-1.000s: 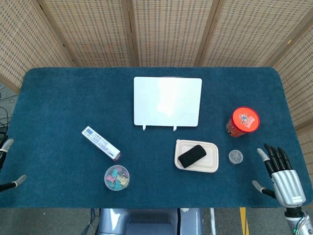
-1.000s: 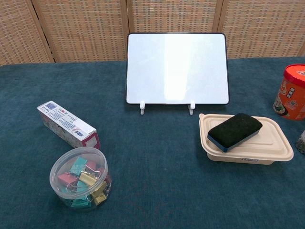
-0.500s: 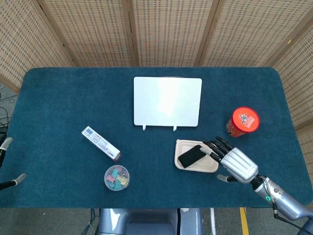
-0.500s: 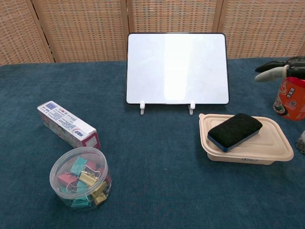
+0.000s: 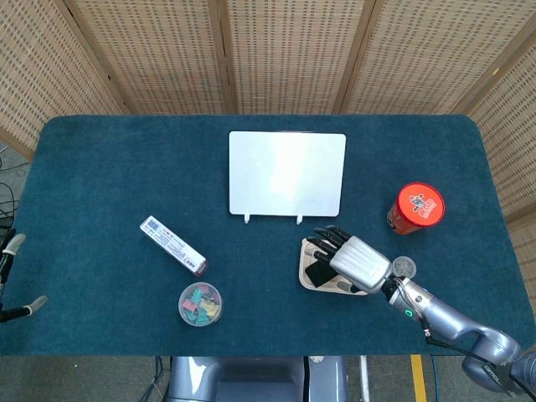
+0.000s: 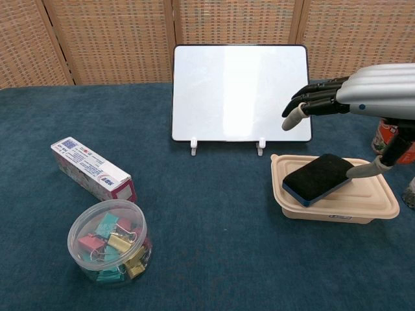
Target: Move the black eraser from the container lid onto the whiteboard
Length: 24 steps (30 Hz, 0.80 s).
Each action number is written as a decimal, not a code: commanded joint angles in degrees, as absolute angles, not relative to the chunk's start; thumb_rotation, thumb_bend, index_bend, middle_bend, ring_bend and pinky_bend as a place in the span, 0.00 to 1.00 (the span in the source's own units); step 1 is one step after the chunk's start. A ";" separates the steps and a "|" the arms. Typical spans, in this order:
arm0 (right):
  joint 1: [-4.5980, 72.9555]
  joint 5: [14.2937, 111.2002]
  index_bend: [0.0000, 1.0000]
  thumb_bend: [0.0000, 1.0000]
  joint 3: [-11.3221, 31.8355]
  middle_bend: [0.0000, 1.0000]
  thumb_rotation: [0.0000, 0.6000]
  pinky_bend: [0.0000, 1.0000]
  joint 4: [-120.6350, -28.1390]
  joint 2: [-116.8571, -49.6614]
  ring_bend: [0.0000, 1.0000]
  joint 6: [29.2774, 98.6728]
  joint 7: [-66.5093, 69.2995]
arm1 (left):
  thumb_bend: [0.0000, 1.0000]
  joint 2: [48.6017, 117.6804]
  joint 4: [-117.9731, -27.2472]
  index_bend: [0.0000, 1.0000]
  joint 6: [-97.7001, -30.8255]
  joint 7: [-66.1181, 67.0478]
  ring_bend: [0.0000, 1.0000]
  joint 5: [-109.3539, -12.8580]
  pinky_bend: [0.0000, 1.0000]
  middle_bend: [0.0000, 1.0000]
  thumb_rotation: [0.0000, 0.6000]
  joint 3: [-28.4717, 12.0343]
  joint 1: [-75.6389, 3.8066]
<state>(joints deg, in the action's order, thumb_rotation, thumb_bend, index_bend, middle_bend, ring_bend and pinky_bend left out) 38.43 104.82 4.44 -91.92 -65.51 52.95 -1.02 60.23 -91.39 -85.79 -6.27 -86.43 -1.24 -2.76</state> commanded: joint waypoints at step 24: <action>43.49 90.07 0.30 0.32 4.27 0.26 1.00 0.25 -92.31 -71.21 0.19 42.64 -18.35 | 0.00 60.04 -90.97 0.00 -84.87 -7.34 0.00 -85.47 0.00 0.00 1.00 -1.45 -2.98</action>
